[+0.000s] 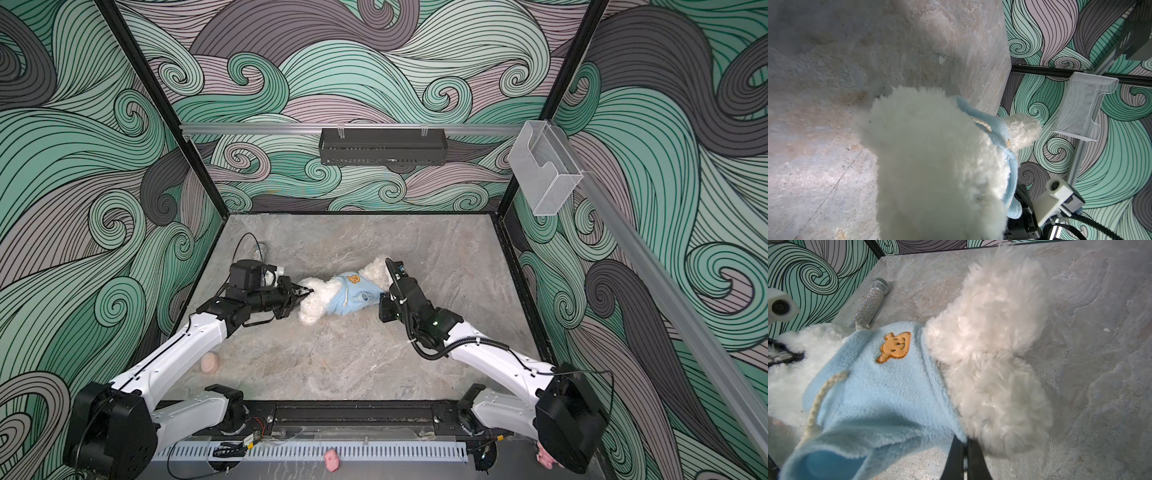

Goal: Dress the teddy bear

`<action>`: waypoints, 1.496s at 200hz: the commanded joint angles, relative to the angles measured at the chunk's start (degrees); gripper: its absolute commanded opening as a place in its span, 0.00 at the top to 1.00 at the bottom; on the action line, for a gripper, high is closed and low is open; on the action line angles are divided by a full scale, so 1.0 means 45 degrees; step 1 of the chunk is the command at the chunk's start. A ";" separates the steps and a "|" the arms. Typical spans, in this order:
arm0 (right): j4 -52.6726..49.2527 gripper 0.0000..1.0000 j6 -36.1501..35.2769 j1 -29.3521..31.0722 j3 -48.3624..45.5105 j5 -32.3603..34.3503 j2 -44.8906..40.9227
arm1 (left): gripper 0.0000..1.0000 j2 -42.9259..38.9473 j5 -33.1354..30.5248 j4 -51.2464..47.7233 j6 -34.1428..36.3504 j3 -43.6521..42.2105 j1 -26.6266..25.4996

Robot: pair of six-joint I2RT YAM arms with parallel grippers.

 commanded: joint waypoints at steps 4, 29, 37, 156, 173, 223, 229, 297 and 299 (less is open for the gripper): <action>-0.2461 1.00 -0.0807 -0.1111 -0.0087 0.3604 -0.0390 | 1.00 0.0323 -0.0016 -0.0121 -0.0192 0.0470 0.1159; -0.0481 1.00 -0.1693 -0.1518 -0.0523 0.0223 -0.0710 | 1.00 0.1190 0.0953 0.0085 0.0337 0.0584 0.0965; 0.0415 1.00 -0.1809 -0.1538 -0.0642 -0.1705 -0.0499 | 1.00 0.1259 0.0505 -0.0083 0.0630 0.0800 0.0466; -0.0576 0.55 -0.1409 -0.2213 -0.1136 -0.5015 -0.2054 | 1.00 0.4594 -0.1523 0.1225 0.2139 0.1766 -0.2969; 0.0310 0.55 -0.1164 -0.2207 -0.1093 -0.4950 -0.1224 | 1.00 0.5197 -0.1675 0.1303 0.2811 0.2044 -0.3286; 0.2005 0.65 -0.0228 -0.2223 -0.0831 -0.4958 0.2363 | 0.53 0.5079 -0.3432 -0.0015 0.5466 0.2246 -0.3423; 0.2080 0.65 -0.0103 -0.2234 -0.0984 -0.4998 0.2447 | 0.48 0.4863 -0.3807 -0.0348 0.5764 0.2274 -0.3416; 0.2679 0.64 0.0273 -0.2213 -0.1877 -0.5317 0.2255 | 0.22 0.0000 -0.8887 -0.2653 0.7856 0.1437 -0.4649; 0.2688 0.64 0.0288 -0.2205 -0.1888 -0.5312 0.2254 | 0.21 -0.0043 -0.8982 -0.2696 0.7912 0.1475 -0.4750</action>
